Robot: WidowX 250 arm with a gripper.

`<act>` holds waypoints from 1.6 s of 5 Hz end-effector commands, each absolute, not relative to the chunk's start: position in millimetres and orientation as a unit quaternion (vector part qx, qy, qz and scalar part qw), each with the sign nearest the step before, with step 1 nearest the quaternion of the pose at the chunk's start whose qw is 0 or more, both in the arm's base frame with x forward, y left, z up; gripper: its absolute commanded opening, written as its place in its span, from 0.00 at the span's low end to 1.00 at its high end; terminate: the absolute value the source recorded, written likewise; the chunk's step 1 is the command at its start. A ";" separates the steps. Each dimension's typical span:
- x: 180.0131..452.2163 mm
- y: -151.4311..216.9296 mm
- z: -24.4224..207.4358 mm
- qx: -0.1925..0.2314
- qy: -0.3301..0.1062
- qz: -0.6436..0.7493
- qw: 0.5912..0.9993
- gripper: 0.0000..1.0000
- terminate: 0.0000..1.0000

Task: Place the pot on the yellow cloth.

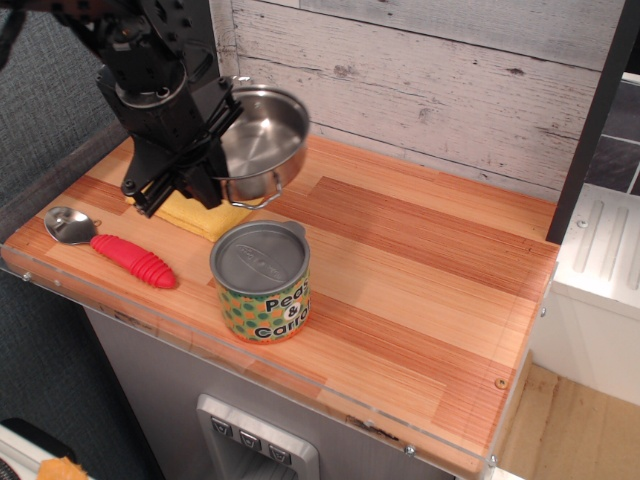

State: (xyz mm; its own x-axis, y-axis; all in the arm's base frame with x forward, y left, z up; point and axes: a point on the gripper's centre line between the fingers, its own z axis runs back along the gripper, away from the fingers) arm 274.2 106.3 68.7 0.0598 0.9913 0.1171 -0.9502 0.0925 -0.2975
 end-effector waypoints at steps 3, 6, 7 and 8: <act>286.1 168.7 53.5 -0.024 -0.156 0.699 0.697 0.00 0.00; 285.9 171.2 50.0 -0.039 -0.139 0.695 0.705 1.00 0.00; 284.9 168.7 61.6 -0.038 -0.144 0.693 0.706 1.00 0.00; 283.6 169.2 72.0 -0.031 -0.149 0.695 0.702 1.00 0.00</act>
